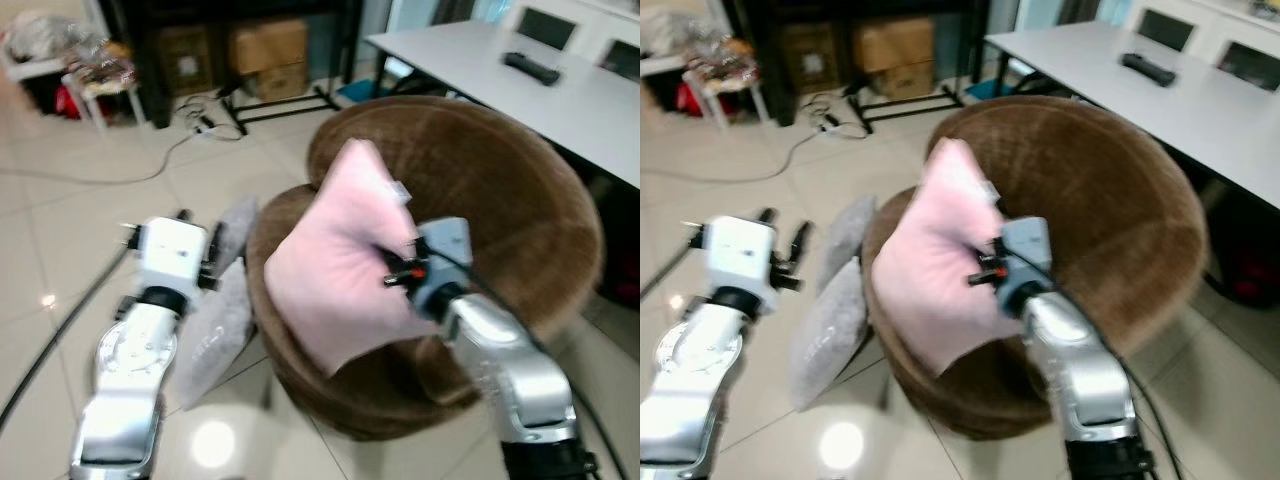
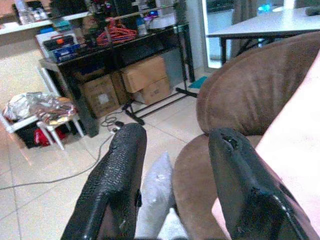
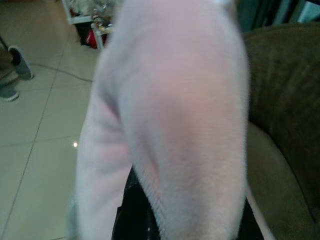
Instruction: Move the pillow to the sofa from floor
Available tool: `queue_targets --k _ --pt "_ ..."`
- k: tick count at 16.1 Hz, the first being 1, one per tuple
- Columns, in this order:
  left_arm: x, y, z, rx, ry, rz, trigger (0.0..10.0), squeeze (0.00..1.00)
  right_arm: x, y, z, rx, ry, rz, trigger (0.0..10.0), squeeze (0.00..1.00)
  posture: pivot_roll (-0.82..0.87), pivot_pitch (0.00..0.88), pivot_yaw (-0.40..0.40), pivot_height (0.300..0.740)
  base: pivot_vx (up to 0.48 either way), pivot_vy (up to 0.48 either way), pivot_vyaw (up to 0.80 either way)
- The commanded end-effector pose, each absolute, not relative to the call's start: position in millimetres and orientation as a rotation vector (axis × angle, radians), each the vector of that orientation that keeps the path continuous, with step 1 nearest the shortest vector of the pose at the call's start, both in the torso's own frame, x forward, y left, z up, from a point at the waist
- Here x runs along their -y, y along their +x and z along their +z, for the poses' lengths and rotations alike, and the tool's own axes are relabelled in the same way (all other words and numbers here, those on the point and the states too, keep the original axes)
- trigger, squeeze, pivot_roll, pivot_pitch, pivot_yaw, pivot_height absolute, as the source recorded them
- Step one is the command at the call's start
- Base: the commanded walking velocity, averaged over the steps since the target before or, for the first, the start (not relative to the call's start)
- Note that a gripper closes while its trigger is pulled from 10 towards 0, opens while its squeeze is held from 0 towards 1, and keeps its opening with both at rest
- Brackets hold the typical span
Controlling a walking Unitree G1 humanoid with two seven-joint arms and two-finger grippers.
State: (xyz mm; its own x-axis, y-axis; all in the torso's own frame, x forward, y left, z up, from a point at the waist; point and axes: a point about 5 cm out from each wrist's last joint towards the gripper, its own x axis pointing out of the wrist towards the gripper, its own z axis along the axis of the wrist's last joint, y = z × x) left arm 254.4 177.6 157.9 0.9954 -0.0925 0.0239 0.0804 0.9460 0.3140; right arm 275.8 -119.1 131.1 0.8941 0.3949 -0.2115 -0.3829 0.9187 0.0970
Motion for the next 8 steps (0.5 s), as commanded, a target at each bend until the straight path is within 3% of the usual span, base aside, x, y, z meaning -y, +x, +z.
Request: queue_targets --k 1,8 --pt "-183.7 252.7 160.9 0.043 0.333 -0.061 10.0 0.0 107.9 278.1 143.6 -0.174 0.04 0.462 10.0 0.0 0.07 0.0 -0.081 0.74 0.304 0.0 0.0" --pt "-182.8 252.4 159.4 0.039 0.335 -0.062 10.0 0.0 104.7 279.7 146.0 -0.172 -0.003 0.502 10.0 0.0 0.07 0.0 -0.088 0.74 0.297 0.0 0.0"
